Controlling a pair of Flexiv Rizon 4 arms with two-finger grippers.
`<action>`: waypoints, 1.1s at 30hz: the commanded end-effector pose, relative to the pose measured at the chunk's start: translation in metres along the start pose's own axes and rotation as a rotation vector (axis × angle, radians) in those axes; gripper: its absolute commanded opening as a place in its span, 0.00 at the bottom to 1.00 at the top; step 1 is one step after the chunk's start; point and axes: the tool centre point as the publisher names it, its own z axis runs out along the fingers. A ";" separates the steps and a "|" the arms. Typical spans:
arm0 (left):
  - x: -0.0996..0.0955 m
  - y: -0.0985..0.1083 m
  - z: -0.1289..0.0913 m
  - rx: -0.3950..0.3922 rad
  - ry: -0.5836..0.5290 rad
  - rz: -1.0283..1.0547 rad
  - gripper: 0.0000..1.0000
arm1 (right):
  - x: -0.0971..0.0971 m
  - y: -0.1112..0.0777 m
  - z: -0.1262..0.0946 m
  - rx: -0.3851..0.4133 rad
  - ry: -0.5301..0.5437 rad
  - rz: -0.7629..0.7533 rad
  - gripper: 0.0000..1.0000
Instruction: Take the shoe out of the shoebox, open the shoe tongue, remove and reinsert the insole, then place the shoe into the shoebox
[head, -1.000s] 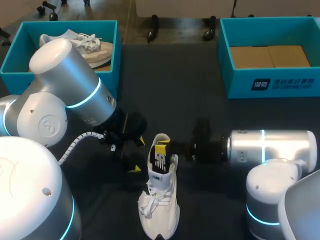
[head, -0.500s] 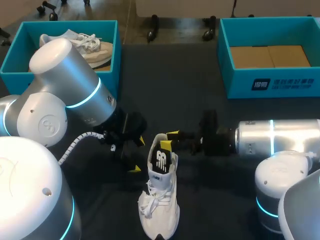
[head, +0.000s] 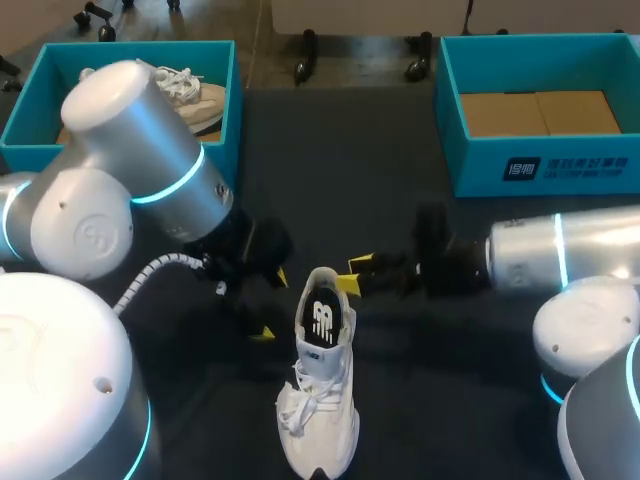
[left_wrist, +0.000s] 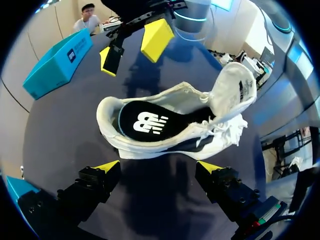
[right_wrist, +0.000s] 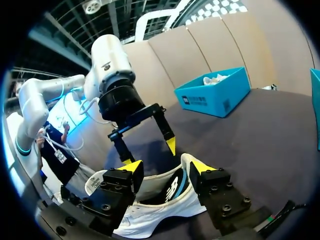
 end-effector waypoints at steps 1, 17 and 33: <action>0.003 0.006 -0.028 -0.022 0.011 0.004 1.00 | -0.006 0.010 -0.007 0.210 0.021 0.008 0.60; 0.009 0.063 -0.070 -0.051 0.038 -0.050 1.00 | -0.024 0.022 -0.014 0.532 -0.048 0.103 0.76; 0.002 0.114 -0.118 -0.041 0.053 -0.098 1.00 | -0.030 0.048 -0.023 0.664 -0.239 0.170 0.74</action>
